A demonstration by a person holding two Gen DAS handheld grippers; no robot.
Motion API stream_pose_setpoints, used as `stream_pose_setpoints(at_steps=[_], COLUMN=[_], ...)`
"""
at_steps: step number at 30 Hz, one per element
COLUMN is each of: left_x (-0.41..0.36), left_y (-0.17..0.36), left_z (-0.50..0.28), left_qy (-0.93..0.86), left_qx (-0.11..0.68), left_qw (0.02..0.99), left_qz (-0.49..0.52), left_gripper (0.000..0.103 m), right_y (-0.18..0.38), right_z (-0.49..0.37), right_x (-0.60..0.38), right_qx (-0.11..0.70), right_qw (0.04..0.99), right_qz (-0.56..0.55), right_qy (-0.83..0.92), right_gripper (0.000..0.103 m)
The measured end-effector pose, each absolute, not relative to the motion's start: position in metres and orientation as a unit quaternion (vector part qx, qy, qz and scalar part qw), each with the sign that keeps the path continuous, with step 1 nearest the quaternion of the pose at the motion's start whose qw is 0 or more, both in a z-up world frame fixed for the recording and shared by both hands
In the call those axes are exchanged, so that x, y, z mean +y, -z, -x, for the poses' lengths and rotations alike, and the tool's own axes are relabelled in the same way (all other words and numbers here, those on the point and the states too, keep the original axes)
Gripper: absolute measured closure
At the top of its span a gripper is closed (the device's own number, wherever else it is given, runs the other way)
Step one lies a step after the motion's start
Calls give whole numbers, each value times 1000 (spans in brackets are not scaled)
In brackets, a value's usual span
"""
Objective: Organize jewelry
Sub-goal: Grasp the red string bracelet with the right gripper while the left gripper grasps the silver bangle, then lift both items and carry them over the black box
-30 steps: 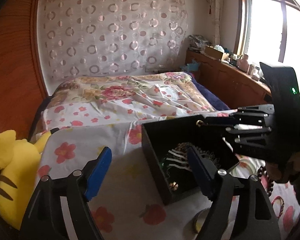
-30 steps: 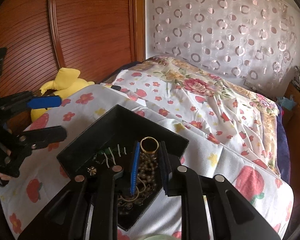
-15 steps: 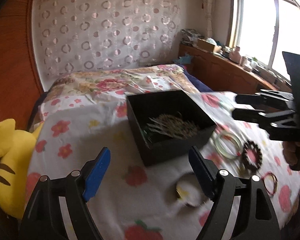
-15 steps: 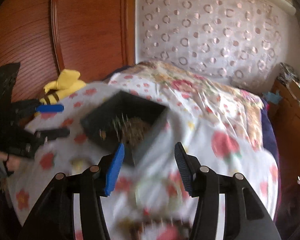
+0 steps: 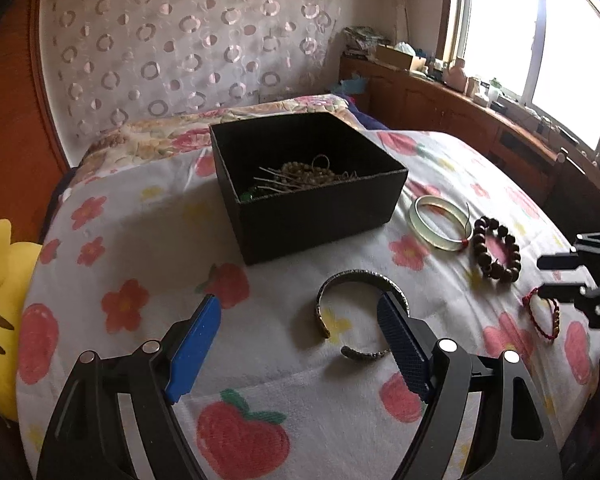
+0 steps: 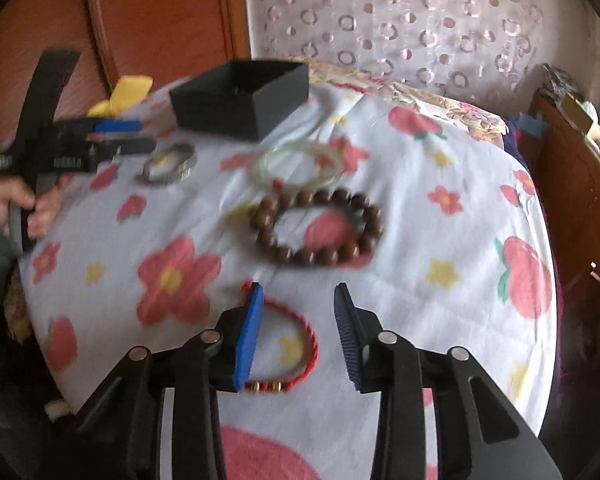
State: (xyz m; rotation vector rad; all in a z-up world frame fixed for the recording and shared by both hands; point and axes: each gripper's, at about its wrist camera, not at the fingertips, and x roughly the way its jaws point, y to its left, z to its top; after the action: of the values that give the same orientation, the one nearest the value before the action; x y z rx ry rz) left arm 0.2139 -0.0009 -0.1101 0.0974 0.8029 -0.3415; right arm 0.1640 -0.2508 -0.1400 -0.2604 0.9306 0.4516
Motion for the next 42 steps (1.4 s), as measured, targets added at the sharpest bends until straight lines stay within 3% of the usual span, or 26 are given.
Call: stream_pose_setpoints(at_steps=[4, 8, 16, 18, 20, 23, 24, 30, 32, 42], left_x=[-3, -4, -5, -6, -7, -10, -12, -22, -23, -19], left_y=[112, 114, 119, 118, 118, 120, 121, 125, 125, 96], left_z=[-215, -217, -225, -226, -228, -229, -231, -238, -239, -231], left_qy=[167, 174, 181, 184, 190, 199, 202, 200, 196, 204], left_qx=[392, 398, 412, 412, 413, 420, 422, 425, 425, 376], left_qw=[903, 899, 892, 891, 889, 884, 882, 880, 881, 902], left_qz=[-50, -51, -47, -47, -45, -47, -49, -68, -76, -59], left_gripper=[26, 26, 26, 33, 52, 73, 75, 79, 97, 99], right_y=[143, 142, 118, 108, 97, 82, 78, 51, 42, 19], right_z=[-160, -156, -154, -159, -165, -176, -179, -199, -206, -254], right_x=[-257, -259, -251, -250, -249, -246, -245, -234, -227, -181], right_qx=[457, 464, 423, 411, 398, 380, 375, 341, 327, 296], right_qw=[855, 848, 864, 869, 875, 882, 884, 897, 900, 901], right_qz=[127, 128, 151, 153, 156, 160, 159, 152, 153, 158], right_qy=[-211, -223, -228, -227, -227, -228, -228, -237, -242, -276], right_gripper=[75, 100, 100, 100, 100, 100, 100, 100, 100, 100])
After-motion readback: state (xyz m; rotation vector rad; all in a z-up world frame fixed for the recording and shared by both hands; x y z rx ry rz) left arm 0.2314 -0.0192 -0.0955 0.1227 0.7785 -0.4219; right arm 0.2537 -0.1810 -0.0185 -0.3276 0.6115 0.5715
